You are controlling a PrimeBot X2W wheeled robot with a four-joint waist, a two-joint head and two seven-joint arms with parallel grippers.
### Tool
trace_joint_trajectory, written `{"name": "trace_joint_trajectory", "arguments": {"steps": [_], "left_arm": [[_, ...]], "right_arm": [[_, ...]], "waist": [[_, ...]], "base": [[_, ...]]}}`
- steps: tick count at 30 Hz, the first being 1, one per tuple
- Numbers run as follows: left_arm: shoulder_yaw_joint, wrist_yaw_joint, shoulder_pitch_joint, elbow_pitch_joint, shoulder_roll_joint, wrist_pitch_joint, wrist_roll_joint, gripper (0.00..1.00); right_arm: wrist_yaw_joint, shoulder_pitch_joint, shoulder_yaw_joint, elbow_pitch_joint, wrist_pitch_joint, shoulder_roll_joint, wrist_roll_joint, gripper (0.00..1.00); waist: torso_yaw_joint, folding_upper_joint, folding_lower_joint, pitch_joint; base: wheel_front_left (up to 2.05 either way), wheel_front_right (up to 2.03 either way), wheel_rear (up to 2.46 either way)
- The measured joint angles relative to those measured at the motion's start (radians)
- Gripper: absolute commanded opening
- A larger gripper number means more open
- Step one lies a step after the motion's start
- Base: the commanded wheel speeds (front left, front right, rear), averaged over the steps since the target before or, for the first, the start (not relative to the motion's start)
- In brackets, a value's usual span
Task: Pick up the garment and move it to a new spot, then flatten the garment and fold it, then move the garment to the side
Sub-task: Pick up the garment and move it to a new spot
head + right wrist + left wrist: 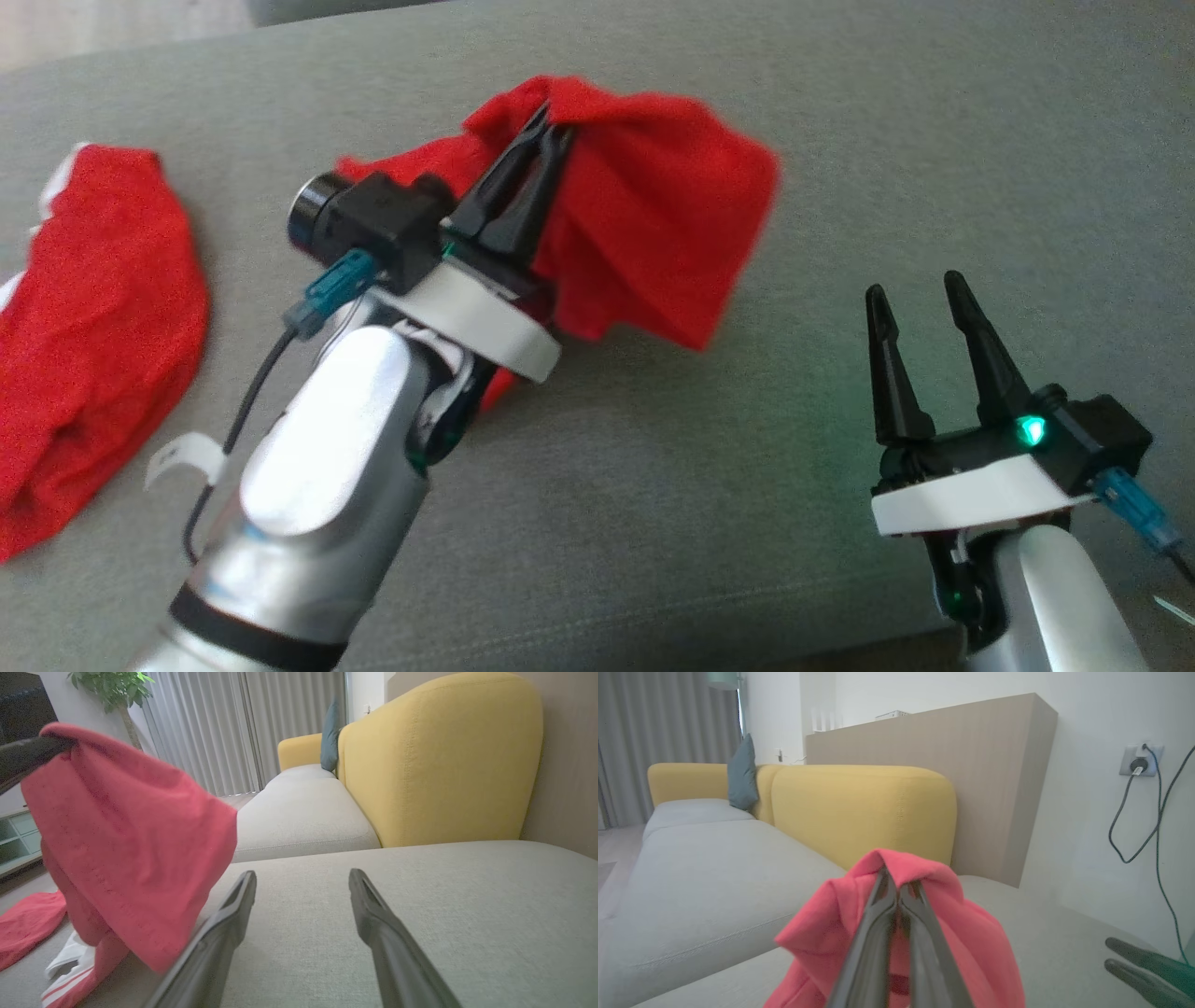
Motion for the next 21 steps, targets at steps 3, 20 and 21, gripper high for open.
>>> {"name": "trace_joint_trajectory", "arguments": {"steps": [3, 20, 21], "left_arm": [[-0.023, 0.000, -0.031, -0.022, -0.019, 0.000, 0.000, 0.00], [-0.193, -0.035, 0.002, 0.193, -0.025, 0.081, 0.000, 0.00], [-0.199, -0.035, 0.003, 0.200, -0.024, 0.073, 0.000, 0.36]], "right_arm": [[0.000, 0.000, -0.004, -0.002, 0.000, 0.000, 0.000, 1.00], [0.000, -0.011, -0.008, -0.001, -0.013, 0.000, 0.004, 1.00], [0.000, -0.012, -0.006, 0.003, -0.013, 0.000, 0.004, 1.00]], "waist": [[-0.032, 0.0000, 0.0000, 0.014], [-0.007, 0.0000, 0.0000, 0.086], [-0.001, 0.0000, 0.0000, 0.085]], "base": [[0.00, 0.00, 0.00], [0.00, 0.00, 0.00], [0.00, 0.00, 0.00]]}}
